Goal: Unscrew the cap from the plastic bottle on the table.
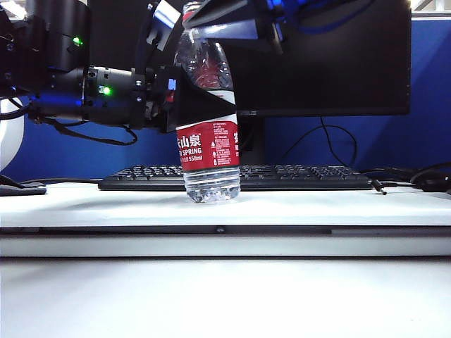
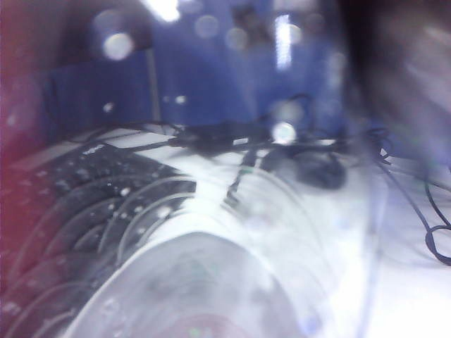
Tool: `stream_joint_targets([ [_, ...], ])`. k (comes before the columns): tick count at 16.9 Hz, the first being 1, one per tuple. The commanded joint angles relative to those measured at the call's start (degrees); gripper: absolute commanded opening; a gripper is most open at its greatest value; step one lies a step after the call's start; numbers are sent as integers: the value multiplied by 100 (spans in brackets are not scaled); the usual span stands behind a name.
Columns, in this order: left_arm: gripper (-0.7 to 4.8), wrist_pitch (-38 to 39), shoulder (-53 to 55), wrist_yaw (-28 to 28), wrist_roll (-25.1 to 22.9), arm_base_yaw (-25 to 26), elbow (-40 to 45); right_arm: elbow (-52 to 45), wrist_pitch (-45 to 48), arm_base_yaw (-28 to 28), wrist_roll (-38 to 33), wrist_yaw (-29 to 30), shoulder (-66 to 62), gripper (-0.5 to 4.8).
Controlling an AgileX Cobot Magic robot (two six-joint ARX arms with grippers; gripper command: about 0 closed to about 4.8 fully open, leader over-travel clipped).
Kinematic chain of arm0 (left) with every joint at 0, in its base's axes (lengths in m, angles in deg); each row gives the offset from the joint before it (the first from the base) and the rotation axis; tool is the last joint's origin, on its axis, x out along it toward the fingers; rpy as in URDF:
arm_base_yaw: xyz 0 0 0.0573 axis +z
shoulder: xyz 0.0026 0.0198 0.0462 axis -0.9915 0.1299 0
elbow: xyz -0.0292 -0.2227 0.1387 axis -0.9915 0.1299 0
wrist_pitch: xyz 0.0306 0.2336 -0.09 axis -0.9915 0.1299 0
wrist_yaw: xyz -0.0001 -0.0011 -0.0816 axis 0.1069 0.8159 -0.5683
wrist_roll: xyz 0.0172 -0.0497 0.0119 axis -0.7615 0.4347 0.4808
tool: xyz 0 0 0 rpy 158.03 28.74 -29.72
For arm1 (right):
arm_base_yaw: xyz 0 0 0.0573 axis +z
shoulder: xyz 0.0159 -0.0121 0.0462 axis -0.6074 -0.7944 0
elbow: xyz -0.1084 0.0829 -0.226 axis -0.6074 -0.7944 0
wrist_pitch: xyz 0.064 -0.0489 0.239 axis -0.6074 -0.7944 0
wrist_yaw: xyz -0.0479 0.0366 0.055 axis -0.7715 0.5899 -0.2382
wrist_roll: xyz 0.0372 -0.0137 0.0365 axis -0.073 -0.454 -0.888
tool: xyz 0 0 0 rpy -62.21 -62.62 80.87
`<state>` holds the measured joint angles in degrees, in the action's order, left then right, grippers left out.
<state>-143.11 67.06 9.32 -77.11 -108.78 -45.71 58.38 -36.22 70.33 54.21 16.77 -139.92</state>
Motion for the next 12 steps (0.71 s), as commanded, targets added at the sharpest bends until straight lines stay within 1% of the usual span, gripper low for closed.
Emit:
stream_joint_targets([
  [1, 237, 7, 2, -2, -2, -33, -2, 26, 7, 48, -13, -343, 70, 119],
  [3, 237, 7, 2, 37, -4, -33, -2, 24, -122, 48, -11, -640, 190, 121],
  [4, 237, 9, 2, 149, -4, -35, -2, 24, -140, 46, -9, -678, 236, 121],
  [6, 237, 9, 2, 188, -7, -33, -2, 24, -258, 39, 37, -1045, 341, 121],
  [9, 237, 4, 2, 415, -7, -33, -2, 24, -885, 9, 109, -1624, 522, 121],
  [10, 237, -11, 2, 420, -7, -35, -2, 24, -1141, -9, 223, -1685, 619, 116],
  [11, 237, -13, 2, 420, -7, -35, -2, 24, -1364, -9, 317, -1676, 728, 94],
  [12, 237, -11, 2, 420, -7, -35, -2, 24, -1574, -9, 385, -1676, 857, 44],
])
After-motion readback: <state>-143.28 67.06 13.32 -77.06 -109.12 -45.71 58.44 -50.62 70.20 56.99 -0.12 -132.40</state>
